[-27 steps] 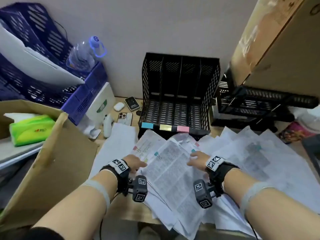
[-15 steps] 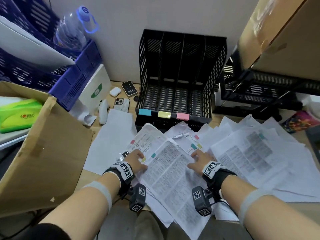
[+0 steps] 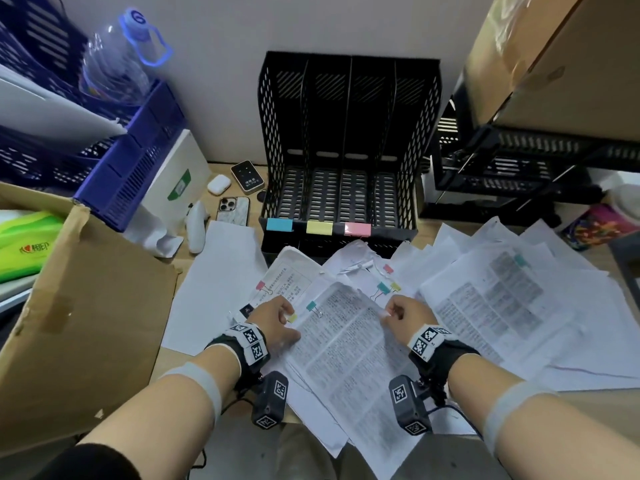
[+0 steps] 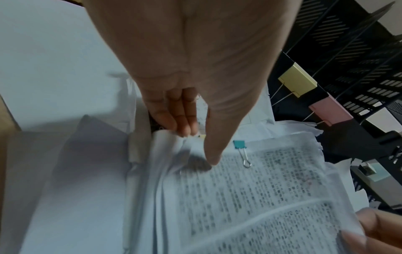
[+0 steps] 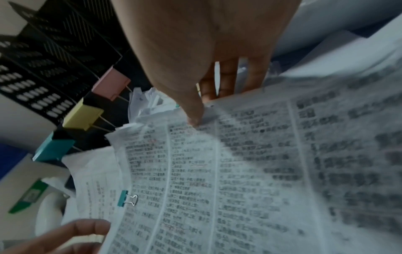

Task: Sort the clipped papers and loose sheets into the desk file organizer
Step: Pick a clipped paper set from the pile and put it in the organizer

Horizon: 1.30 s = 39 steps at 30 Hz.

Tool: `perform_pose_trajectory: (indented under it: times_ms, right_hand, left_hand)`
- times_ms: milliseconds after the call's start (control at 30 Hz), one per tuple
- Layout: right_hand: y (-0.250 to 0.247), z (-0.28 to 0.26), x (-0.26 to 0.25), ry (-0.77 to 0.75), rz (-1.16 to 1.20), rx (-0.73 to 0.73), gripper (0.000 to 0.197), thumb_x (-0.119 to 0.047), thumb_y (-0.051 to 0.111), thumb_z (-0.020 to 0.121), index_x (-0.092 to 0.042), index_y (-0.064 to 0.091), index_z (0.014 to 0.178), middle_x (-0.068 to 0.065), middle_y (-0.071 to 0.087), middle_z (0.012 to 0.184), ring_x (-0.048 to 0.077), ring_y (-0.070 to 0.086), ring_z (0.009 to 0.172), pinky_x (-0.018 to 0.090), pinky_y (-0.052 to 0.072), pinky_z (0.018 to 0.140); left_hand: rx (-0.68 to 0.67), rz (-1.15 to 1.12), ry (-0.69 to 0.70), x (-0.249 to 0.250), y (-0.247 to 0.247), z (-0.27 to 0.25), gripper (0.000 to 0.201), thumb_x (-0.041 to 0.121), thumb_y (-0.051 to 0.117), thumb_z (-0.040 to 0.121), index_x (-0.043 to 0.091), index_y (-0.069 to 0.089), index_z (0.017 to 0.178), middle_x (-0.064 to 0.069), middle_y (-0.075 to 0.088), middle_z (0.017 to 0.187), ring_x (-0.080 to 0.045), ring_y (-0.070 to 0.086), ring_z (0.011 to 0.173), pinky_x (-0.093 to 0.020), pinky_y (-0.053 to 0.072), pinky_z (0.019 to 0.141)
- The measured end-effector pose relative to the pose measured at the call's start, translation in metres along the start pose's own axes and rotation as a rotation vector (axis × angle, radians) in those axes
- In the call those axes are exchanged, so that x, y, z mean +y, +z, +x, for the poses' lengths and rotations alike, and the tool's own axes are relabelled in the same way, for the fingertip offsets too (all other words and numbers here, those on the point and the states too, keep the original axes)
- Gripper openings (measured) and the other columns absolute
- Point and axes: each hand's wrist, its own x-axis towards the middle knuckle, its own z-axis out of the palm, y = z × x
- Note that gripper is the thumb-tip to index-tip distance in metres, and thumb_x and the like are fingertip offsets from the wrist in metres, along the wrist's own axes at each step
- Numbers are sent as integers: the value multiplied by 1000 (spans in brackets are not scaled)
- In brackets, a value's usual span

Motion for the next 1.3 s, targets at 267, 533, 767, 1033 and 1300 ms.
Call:
perform_pose_trajectory:
  times_ms: [267, 533, 767, 1033, 1300]
  right_hand:
    - [-24, -12, 12, -128, 352, 39, 26, -9, 64, 88, -16, 46, 71, -4, 40, 65, 12, 38, 62, 23, 34, 63]
    - [-33, -17, -11, -13, 499, -56, 28, -11, 69, 85, -16, 54, 109, 1, 65, 94, 16, 62, 85, 21, 46, 65]
    - [-55, -14, -46, -64, 417, -21, 14, -12, 58, 92, -19, 68, 98, 2, 72, 102, 20, 66, 99, 22, 48, 72]
    - [-103, -19, -140, -215, 644, 33, 18, -12, 49, 98, -14, 66, 102, -1, 71, 101, 16, 66, 98, 30, 56, 82]
    - [-152, -30, -263, -224, 688, 109, 49, -42, 64, 87, -17, 47, 126, 8, 58, 123, 22, 64, 105, 46, 55, 90]
  left_hand:
    - [55, -326, 88, 13, -14, 2, 20, 29, 80, 82, 14, 70, 92, 2, 72, 86, -18, 68, 81, -26, 52, 71]
    - [-46, -653, 80, 34, -47, -9, 18, 7, 64, 95, 3, 66, 112, -17, 77, 96, -27, 75, 85, -39, 62, 77]
    - [-35, -742, 178, 54, -82, -26, 21, 9, 64, 95, 4, 65, 115, -16, 77, 101, -24, 75, 89, -40, 62, 78]
    - [-97, -566, 257, 46, -113, -41, 48, 43, 86, 73, 17, 74, 112, -4, 77, 109, -25, 73, 104, -52, 57, 94]
    - [568, -530, 386, 78, -174, -56, 18, 18, 60, 97, 21, 63, 79, -2, 69, 79, -27, 67, 82, -34, 57, 70]
